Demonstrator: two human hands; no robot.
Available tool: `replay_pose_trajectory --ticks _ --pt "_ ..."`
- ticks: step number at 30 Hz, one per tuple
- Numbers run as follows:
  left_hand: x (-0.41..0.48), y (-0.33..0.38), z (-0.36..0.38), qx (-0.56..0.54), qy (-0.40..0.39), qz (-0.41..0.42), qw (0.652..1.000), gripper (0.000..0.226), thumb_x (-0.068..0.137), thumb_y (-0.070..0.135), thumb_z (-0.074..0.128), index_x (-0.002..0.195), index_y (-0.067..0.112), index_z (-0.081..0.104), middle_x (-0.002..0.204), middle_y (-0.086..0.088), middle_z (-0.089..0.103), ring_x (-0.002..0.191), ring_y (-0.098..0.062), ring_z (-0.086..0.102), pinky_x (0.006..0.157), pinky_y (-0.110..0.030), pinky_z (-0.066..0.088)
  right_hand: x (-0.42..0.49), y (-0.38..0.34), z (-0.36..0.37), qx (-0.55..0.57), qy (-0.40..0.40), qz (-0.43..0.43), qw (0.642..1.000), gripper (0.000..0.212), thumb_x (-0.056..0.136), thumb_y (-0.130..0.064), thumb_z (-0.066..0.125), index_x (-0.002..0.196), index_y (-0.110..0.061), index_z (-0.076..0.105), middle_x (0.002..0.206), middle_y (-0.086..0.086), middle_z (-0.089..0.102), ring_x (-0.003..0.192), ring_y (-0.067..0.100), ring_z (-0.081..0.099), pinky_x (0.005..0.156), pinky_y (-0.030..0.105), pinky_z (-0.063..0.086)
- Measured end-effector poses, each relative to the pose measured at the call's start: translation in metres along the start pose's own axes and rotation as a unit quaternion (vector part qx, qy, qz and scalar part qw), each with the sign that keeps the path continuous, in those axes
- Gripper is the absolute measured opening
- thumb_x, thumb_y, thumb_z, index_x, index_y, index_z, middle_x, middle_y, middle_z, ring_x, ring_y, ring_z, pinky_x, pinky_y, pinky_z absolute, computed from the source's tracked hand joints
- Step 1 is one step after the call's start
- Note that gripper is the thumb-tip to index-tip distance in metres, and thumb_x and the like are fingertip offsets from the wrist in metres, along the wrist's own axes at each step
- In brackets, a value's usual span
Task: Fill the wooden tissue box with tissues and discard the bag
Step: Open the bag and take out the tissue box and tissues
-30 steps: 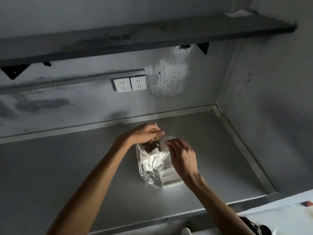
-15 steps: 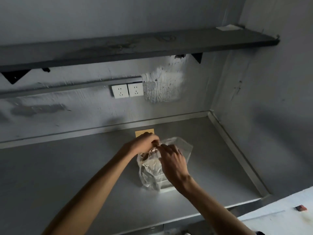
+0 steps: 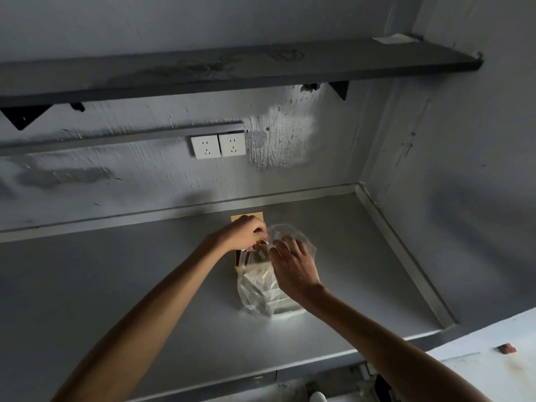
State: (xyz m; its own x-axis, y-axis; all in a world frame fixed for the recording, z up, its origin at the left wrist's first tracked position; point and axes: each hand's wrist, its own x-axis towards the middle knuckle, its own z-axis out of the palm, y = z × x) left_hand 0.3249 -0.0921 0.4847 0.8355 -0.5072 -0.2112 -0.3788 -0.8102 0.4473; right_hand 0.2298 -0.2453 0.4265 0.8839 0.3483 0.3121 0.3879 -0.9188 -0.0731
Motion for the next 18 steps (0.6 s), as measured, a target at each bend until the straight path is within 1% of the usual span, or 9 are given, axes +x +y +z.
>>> replay_pose_trajectory --ticks 2,5,8,10,12,14,15,17,18 --pt "-0.001 -0.002 -0.002 0.003 0.016 -0.014 1.0 0.016 0.093 0.019 0.059 0.082 0.015 0.069 0.09 -0.007 0.074 0.076 -0.02 0.07 0.077 -0.04 0.057 -0.006 -0.004 -0.011 0.0 -0.003 -0.048 0.999 0.053 0.061 -0.009 0.076 0.105 -0.009 0.045 0.093 0.013 0.07 0.082 0.029 0.063 0.08 0.038 0.054" --pt "-0.007 0.001 -0.006 0.008 0.033 -0.022 0.999 0.022 0.092 0.015 0.058 0.072 0.015 0.068 0.1 -0.009 0.074 0.083 -0.022 0.07 0.076 -0.04 0.057 -0.031 -0.003 -0.029 0.03 -0.048 -0.119 0.991 0.031 0.075 -0.015 0.071 0.098 -0.01 0.052 0.081 0.01 0.072 0.07 0.025 0.068 0.073 0.036 0.057" --pt "-0.016 -0.001 -0.002 0.016 0.059 -0.044 0.997 0.024 0.092 0.013 0.057 0.074 -0.001 0.064 0.09 -0.016 0.073 0.069 -0.026 0.067 0.063 -0.039 0.055 -0.065 -0.003 -0.051 0.023 -0.164 -0.16 0.973 0.024 0.087 -0.028 0.065 0.107 -0.017 0.059 0.088 0.004 0.074 0.076 0.02 0.072 0.07 0.032 0.058" --pt "-0.024 -0.001 0.003 0.018 0.071 -0.057 0.996 0.024 0.093 0.012 0.054 0.078 -0.004 0.063 0.083 -0.018 0.072 0.065 -0.027 0.065 0.059 -0.034 0.051 -0.076 -0.009 -0.064 0.046 -0.238 -0.138 0.96 0.028 0.094 -0.036 0.053 0.118 -0.02 0.055 0.103 0.009 0.071 0.09 0.025 0.07 0.078 0.036 0.056" --pt "-0.031 0.006 0.007 0.019 0.072 -0.046 0.996 0.021 0.094 0.012 0.054 0.083 -0.002 0.066 0.083 -0.016 0.072 0.073 -0.028 0.068 0.065 -0.036 0.053 -0.078 -0.009 -0.071 0.055 -0.226 -0.078 0.969 0.031 0.098 -0.037 0.044 0.123 -0.022 0.052 0.104 0.009 0.071 0.093 0.027 0.069 0.077 0.038 0.054" --pt "-0.035 0.017 0.008 0.026 0.063 -0.03 0.997 0.02 0.094 0.013 0.055 0.089 -0.001 0.068 0.088 -0.013 0.071 0.077 -0.026 0.067 0.064 -0.032 0.049 -0.081 -0.01 -0.081 0.011 -0.173 -0.03 0.984 0.031 0.095 -0.027 0.045 0.124 -0.019 0.054 0.093 0.007 0.073 0.083 0.026 0.07 0.065 0.035 0.052" --pt "-0.036 0.022 0.008 0.033 0.061 -0.022 0.997 0.019 0.094 0.014 0.056 0.09 0.001 0.069 0.09 -0.011 0.07 0.075 -0.023 0.064 0.061 -0.028 0.043 -0.081 -0.01 -0.085 -0.024 -0.179 -0.01 0.984 0.033 0.091 -0.018 0.047 0.123 -0.015 0.054 0.091 0.008 0.073 0.081 0.027 0.071 0.062 0.033 0.05" --pt "-0.039 0.029 0.009 0.045 0.06 0.0 0.997 0.017 0.093 0.018 0.059 0.09 0.005 0.069 0.091 -0.008 0.068 0.073 -0.015 0.056 0.062 -0.024 0.035 -0.079 -0.006 -0.078 -0.001 -0.214 0.022 0.977 0.038 0.086 -0.002 0.043 0.122 -0.011 0.054 0.101 0.013 0.07 0.088 0.032 0.07 0.068 0.035 0.051" --pt "-0.041 0.033 0.009 0.049 0.055 0.007 0.997 0.016 0.092 0.019 0.06 0.087 0.006 0.068 0.089 -0.008 0.068 0.074 -0.013 0.053 0.063 -0.023 0.034 -0.074 -0.007 -0.076 0.047 -0.19 0.039 0.98 0.04 0.085 0.004 0.042 0.119 -0.012 0.056 0.103 0.012 0.07 0.089 0.031 0.07 0.07 0.037 0.055"
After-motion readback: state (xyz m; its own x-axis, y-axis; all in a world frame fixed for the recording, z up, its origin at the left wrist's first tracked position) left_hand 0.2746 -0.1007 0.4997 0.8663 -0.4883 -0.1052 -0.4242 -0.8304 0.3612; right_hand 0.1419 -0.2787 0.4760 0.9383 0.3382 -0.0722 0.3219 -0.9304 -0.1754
